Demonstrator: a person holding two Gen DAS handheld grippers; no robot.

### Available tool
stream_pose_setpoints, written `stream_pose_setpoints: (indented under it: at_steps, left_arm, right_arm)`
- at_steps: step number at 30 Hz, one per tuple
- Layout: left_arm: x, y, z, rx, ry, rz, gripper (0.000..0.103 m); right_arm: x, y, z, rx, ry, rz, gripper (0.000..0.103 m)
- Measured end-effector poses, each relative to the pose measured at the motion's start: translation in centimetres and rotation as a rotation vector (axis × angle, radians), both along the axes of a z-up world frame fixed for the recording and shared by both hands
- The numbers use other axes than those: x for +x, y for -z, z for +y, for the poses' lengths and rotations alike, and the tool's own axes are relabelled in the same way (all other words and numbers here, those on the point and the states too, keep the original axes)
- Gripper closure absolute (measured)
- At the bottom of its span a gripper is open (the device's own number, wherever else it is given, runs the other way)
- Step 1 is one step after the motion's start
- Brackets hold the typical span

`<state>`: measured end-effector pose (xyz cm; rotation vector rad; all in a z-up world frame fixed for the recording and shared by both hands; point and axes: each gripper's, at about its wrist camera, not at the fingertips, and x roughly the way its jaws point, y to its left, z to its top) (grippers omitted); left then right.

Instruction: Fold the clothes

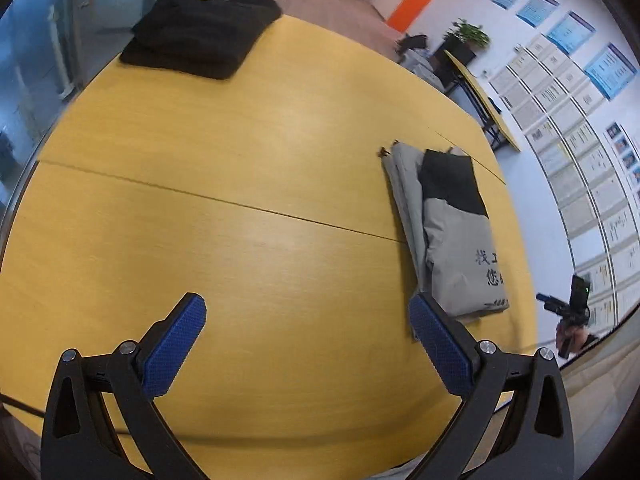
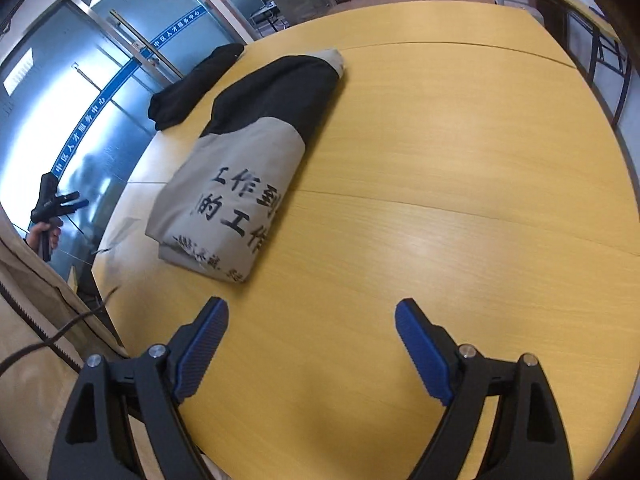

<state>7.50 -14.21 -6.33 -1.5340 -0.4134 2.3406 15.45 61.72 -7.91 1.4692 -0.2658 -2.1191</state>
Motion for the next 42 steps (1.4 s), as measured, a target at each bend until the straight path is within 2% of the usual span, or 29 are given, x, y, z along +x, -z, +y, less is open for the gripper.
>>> stream_pose_setpoints:
  at_steps: [4, 7, 9, 12, 15, 21, 25, 27, 28, 29, 30, 31, 33, 36, 39, 42]
  left_arm:
    - [-3.4, 4.6, 6.9, 0.154, 0.154, -0.019, 0.0]
    - [-6.9, 9.4, 13.3, 0.271, 0.258, -0.092, 0.0]
    - [-8.5, 11.9, 17.0, 0.274, 0.283, -0.135, 0.0]
    - [-10.0, 14.9, 21.0, 0.343, 0.281, -0.216, 0.0]
    - [-10.2, 15.5, 23.0, 0.395, 0.319, -0.22, 0.0]
    - [-10.4, 15.9, 24.1, 0.523, 0.281, -0.275, 0.0]
    - [-10.4, 15.7, 26.2, 0.535, 0.312, -0.316, 0.0]
    - [-10.6, 15.7, 26.8, 0.549, 0.287, -0.334, 0.001]
    - [-10.6, 15.8, 26.8, 0.556, 0.268, -0.342, 0.005]
    - [-10.7, 16.1, 26.7, 0.544, 0.244, -0.359, 0.024]
    - [-10.6, 16.6, 26.6, 0.524, 0.219, -0.379, 0.059]
    - [-10.5, 17.1, 26.4, 0.531, 0.199, -0.396, 0.069]
    - [-10.1, 17.8, 26.0, 0.562, 0.172, -0.416, 0.074]
    - [-9.2, 16.7, 25.7, 0.542, 0.176, -0.391, 0.08]
    - [-8.4, 14.1, 23.9, 0.535, 0.163, -0.332, 0.082]
    - [-7.4, 10.5, 21.0, 0.536, 0.163, -0.254, 0.082]
  right_arm:
    - [-1.7, 1.9, -2.2, -0.06, -0.036, 0.011, 0.013]
    - [-4.2, 3.6, -4.9, -0.105, -0.043, 0.004, 0.013]
    - [-6.1, 4.8, -6.7, -0.13, -0.039, -0.008, 0.013]
    - [-9.1, 6.5, -9.4, -0.169, -0.033, -0.027, 0.013]
    - [-12.0, 8.3, -12.1, -0.208, -0.026, -0.046, 0.013]
    - [-15.4, 10.0, -15.2, -0.22, -0.023, -0.041, 0.007]
    - [-16.3, 10.5, -16.9, -0.202, -0.023, -0.04, 0.0]
    - [-16.2, 10.2, -17.6, -0.163, -0.022, -0.024, 0.004]
    - [-16.2, 10.1, -18.0, -0.143, -0.021, -0.016, 0.013]
    - [-16.1, 10.0, -18.4, -0.124, -0.021, -0.008, 0.018]
    - [-16.1, 9.9, -18.7, -0.104, -0.02, 0.0, 0.031]
    - [-16.1, 9.7, -19.1, -0.085, -0.019, 0.008, 0.04]
    - [-16.0, 9.5, -19.9, -0.045, -0.018, 0.024, 0.048]
    - [-15.0, 8.2, -21.6, -0.02, -0.009, 0.081, 0.06]
    - [-13.6, 6.3, -23.6, -0.013, 0.003, 0.156, 0.069]
    - [-11.7, 3.1, -28.1, -0.023, -0.042, 0.248, 0.073]
